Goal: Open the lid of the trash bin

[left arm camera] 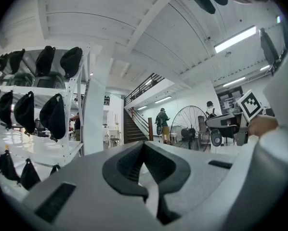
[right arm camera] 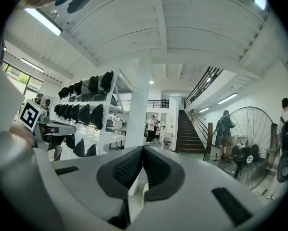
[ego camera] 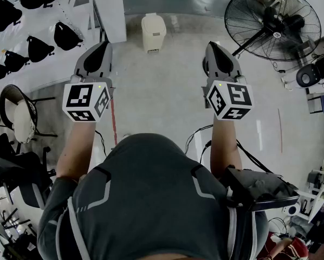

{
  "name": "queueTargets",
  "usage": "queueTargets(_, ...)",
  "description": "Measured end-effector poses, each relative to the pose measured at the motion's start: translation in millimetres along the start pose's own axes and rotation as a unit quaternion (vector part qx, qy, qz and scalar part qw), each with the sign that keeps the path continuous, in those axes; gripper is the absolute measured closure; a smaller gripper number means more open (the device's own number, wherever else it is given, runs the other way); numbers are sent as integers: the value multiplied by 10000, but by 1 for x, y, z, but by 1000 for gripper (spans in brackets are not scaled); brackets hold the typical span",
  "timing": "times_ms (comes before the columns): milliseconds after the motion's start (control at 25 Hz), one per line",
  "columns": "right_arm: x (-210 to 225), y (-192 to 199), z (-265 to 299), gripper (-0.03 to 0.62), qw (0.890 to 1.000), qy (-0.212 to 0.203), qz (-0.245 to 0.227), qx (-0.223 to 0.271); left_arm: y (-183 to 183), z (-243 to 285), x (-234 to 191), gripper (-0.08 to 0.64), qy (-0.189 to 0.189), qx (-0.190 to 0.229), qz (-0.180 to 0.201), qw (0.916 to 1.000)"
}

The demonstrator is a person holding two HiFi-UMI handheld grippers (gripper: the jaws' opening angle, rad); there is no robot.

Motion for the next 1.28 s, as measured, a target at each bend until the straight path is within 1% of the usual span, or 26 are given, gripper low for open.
queueTargets(240, 2, 1, -4, 566, 10000, -21, 35, 0, 0, -2, 4, 551, -45, -2, -18, 10000)
queueTargets(440, 4, 0, -7, 565, 9996, -114, 276, 22, 1, -2, 6, 551, -55, -37, -56, 10000)
queueTargets(680, 4, 5, -3, 565, 9999, -121, 68, -13, 7, 1, 11, 551, -89, -102, -166, 9998)
queueTargets(880, 15, 5, -2, 565, 9998, -167, 102, 14, 14, 9, 21, 551, -124, -159, -217, 9996)
queueTargets(1160, 37, 7, -1, 565, 9990, -377, 207, 122, 14, 27, 41, 551, -162, -167, -283, 9993)
queueTargets(1280, 49, 15, 0, 565, 9988, -448, 63, 180, 19, 36, 48, 551, -225, -271, -267, 9990)
Point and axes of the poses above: the fingertips, and each gripper's own axes: z forward along the fingers, x to its right, y out of its underside, the point moved 4 cm from there along -z, backward along the fingers, and after that the axes turned 12 degrees about y, right-handed, at the moved point
